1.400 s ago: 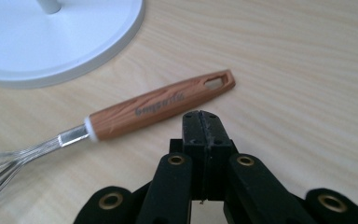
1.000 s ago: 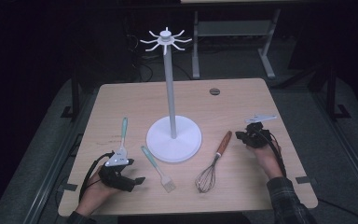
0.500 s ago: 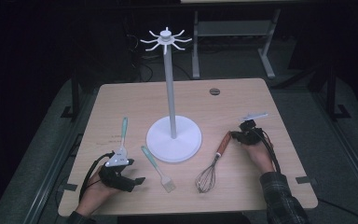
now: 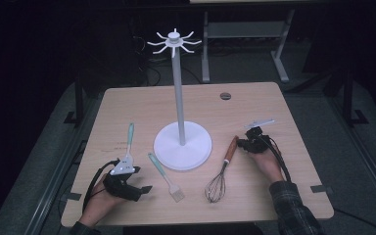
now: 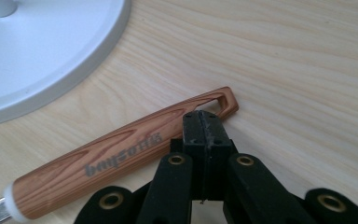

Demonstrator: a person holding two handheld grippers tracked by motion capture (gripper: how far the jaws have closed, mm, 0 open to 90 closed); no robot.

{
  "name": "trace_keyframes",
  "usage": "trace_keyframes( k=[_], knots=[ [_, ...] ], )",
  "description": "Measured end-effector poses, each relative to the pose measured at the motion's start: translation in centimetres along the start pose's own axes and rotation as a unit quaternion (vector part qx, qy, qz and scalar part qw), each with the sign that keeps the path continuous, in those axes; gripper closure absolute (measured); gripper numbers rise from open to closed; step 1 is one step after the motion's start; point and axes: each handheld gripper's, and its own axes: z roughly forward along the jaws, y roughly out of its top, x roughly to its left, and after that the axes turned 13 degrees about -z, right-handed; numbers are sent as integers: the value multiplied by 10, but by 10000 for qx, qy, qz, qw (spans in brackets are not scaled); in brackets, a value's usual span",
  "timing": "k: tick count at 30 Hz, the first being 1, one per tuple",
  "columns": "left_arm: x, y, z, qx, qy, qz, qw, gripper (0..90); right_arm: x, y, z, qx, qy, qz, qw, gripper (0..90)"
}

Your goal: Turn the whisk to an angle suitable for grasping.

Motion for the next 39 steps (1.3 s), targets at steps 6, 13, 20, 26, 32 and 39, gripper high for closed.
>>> trace_keyframes(
  k=[6,13,20,26,32,39],
  knots=[
    [1,0,-1,2,10,-6,10000,157,9,6,4,-68,162,-116,9998,900],
    [0,0,-1,-2,7,-3,10000,157,18,12,6,-86,324,-162,9993,900],
    [1,0,-1,7,7,-21,10000,157,27,18,10,-160,479,-266,9984,900],
    [1,0,-1,11,11,-26,10000,157,35,22,15,-131,584,-355,9976,900],
    [1,-1,-1,15,9,-21,10000,157,41,25,18,-146,664,-437,9967,900],
    [0,-1,-1,17,0,-27,10000,157,44,28,14,-180,691,-444,9965,900]
  ],
)
